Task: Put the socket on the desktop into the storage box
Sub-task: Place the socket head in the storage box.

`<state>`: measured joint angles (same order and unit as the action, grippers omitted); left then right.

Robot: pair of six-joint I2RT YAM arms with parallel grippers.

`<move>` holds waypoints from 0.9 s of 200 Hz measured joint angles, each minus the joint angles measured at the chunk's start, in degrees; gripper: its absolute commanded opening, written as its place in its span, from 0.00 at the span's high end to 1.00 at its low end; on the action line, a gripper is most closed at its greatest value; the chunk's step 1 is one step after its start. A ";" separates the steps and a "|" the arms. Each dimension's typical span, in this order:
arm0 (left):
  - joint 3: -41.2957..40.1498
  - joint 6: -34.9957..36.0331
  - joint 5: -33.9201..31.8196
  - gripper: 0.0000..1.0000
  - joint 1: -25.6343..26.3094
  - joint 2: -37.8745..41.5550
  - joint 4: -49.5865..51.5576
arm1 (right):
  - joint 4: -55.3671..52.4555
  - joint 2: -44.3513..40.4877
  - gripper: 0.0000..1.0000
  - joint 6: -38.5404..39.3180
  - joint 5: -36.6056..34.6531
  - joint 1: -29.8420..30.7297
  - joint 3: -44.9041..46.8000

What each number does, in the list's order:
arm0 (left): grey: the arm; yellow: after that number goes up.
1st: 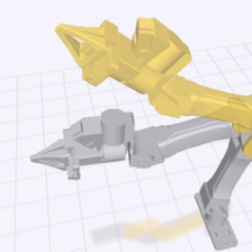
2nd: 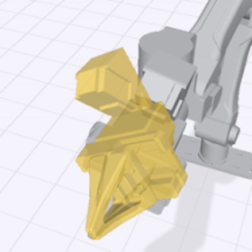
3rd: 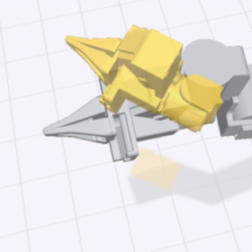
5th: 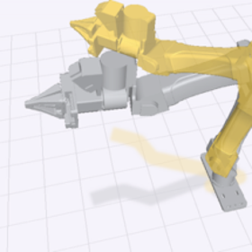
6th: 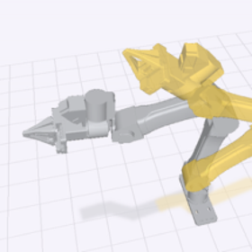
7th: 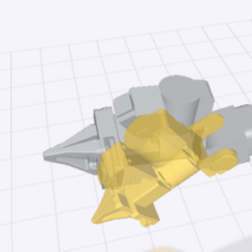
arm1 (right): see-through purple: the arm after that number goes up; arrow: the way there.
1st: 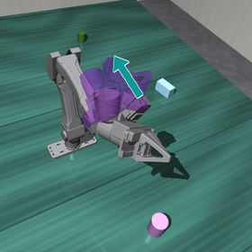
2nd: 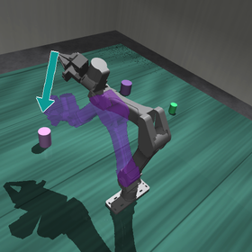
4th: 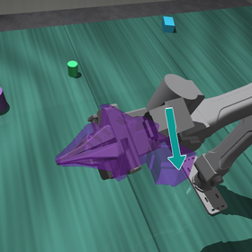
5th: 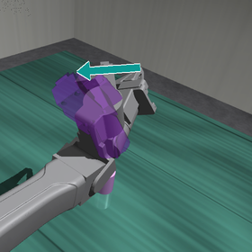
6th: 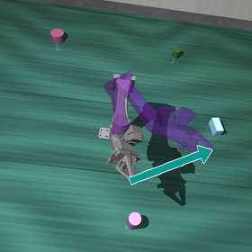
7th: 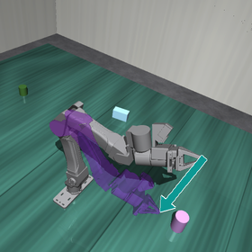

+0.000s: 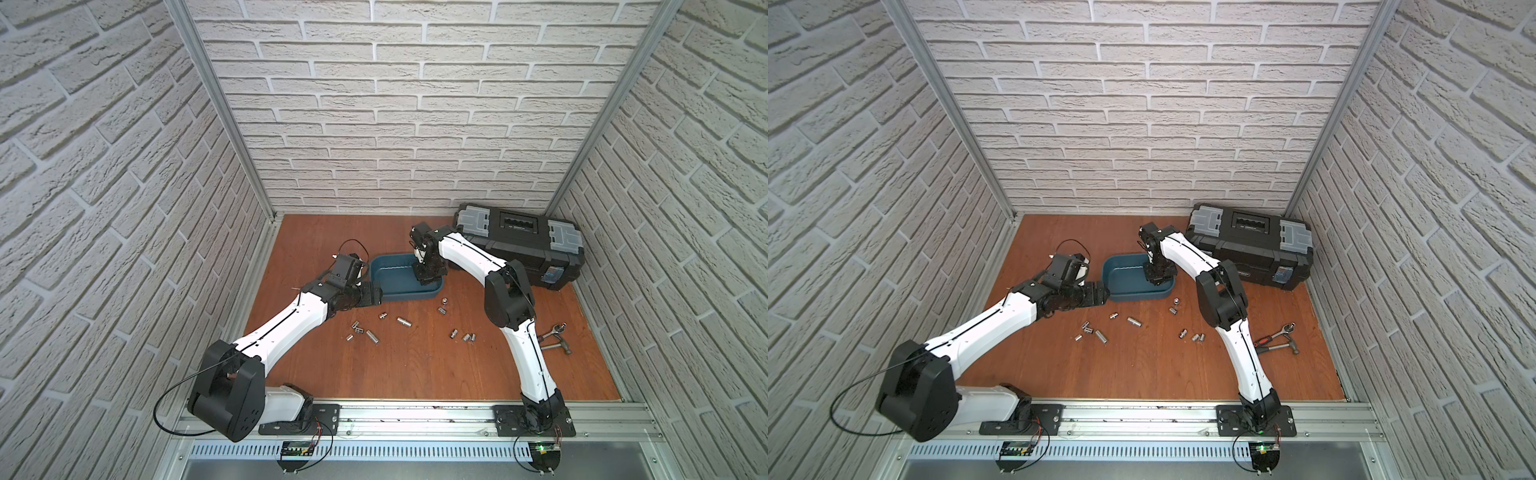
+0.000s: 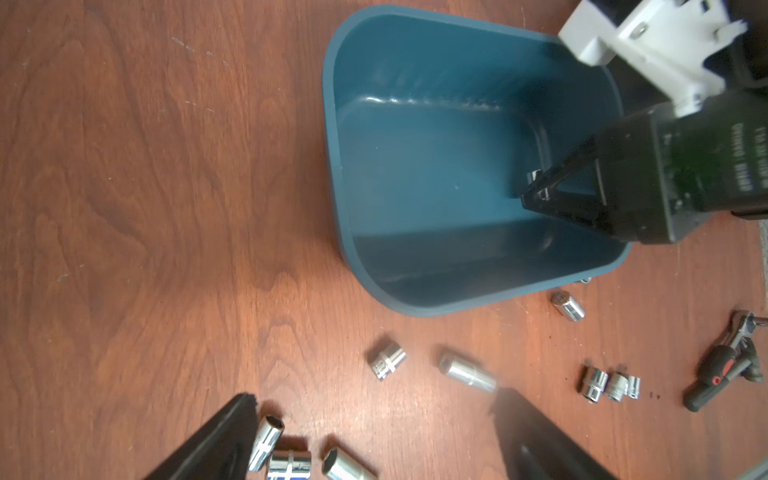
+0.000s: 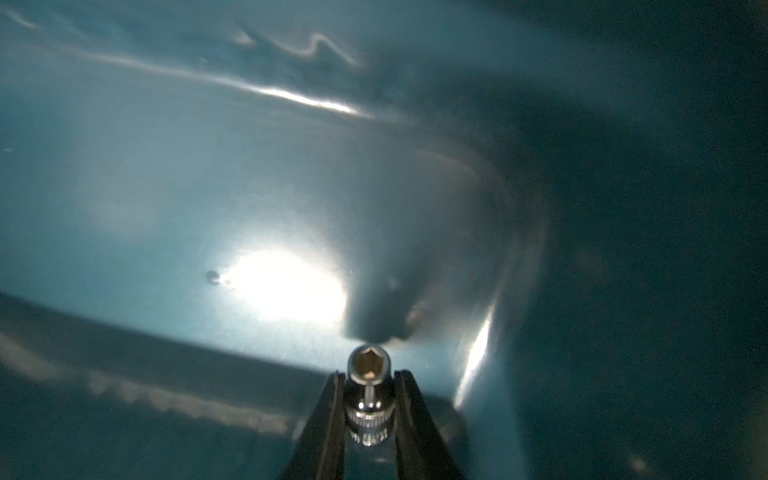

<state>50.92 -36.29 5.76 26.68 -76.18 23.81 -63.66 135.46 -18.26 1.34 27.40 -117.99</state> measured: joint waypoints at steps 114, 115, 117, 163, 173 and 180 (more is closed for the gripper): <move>-0.15 0.59 1.53 0.07 0.26 -0.28 0.07 | 0.44 -8.00 0.57 -0.52 -0.31 0.28 4.07; -0.09 0.66 1.60 0.07 0.33 -0.37 0.07 | 0.44 -8.20 0.57 -0.55 -0.28 0.31 4.17; 0.00 0.72 1.68 0.07 0.46 -0.50 0.11 | 0.52 -8.76 0.57 -0.59 -0.31 0.33 4.48; 5.68 3.45 2.89 0.07 4.74 -5.95 0.79 | 3.06 -21.99 0.56 -1.64 -0.28 0.63 14.08; 7.34 4.22 3.23 0.07 5.95 -7.58 0.94 | 3.65 -24.81 0.56 -1.95 -0.26 0.63 16.87; 8.35 4.66 3.54 0.07 6.62 -8.74 0.92 | 3.85 -26.84 0.55 -2.25 -0.33 0.63 18.93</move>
<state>59.27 -31.64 9.30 33.30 -84.93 24.73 -59.81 108.62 -20.51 1.02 28.03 -99.07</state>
